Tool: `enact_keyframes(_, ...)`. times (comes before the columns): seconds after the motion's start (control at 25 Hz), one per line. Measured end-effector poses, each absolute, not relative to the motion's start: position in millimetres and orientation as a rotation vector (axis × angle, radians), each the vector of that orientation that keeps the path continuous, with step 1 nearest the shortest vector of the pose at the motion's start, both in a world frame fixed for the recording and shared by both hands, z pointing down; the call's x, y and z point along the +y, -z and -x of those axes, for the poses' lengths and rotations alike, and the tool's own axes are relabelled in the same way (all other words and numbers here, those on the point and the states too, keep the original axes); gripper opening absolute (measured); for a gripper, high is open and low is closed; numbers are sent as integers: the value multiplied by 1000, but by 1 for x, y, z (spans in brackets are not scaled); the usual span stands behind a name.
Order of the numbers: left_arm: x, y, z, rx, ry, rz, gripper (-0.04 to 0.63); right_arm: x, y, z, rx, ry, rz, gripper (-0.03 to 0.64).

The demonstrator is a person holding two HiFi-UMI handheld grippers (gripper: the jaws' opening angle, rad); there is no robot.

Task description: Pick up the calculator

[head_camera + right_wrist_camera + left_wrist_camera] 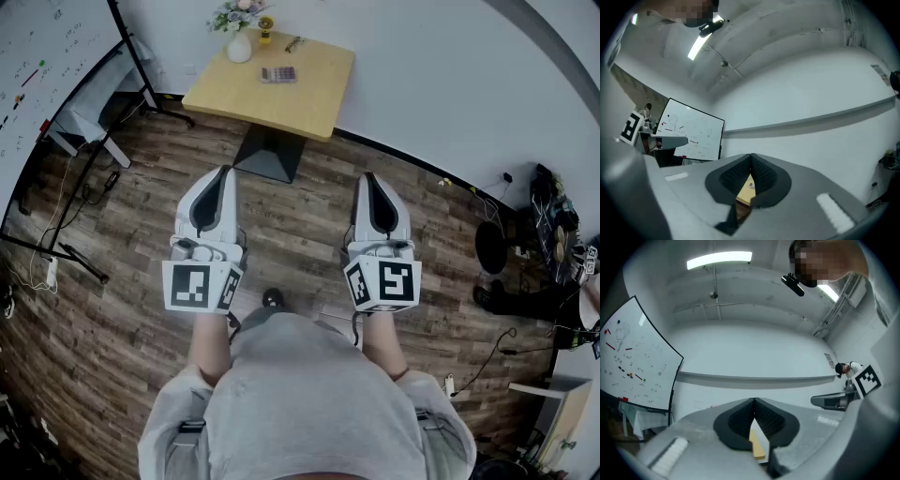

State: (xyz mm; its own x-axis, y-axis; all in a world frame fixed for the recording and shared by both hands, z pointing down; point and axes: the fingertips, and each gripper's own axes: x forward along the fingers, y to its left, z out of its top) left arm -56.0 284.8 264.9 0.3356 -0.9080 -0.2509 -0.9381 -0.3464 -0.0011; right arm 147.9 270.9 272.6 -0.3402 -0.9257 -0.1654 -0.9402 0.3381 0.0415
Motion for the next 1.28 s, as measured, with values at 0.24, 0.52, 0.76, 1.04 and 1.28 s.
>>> enact_keyframes(0.24, 288, -266, 61, 1714, -319, 2443, 5, 275, -272, -145, 2473, -202, 1733, 2)
enact_keyframes(0.52, 275, -267, 66, 1714, -317, 2438, 5, 261, -272, -139, 2473, -209, 1719, 1)
enact_keyframes(0.76, 255, -260, 74, 1691, -319, 2421, 5, 241, -263, -129, 2445, -252, 1707, 2)
enact_keyframes(1.04, 235, -257, 84, 1664, -335, 2403, 5, 229, -255, -119, 2392, -334, 1660, 2)
enact_keyframes(1.28, 226, -263, 90, 1672, -315, 2429, 5, 217, -265, -117, 2390, -224, 1675, 2)
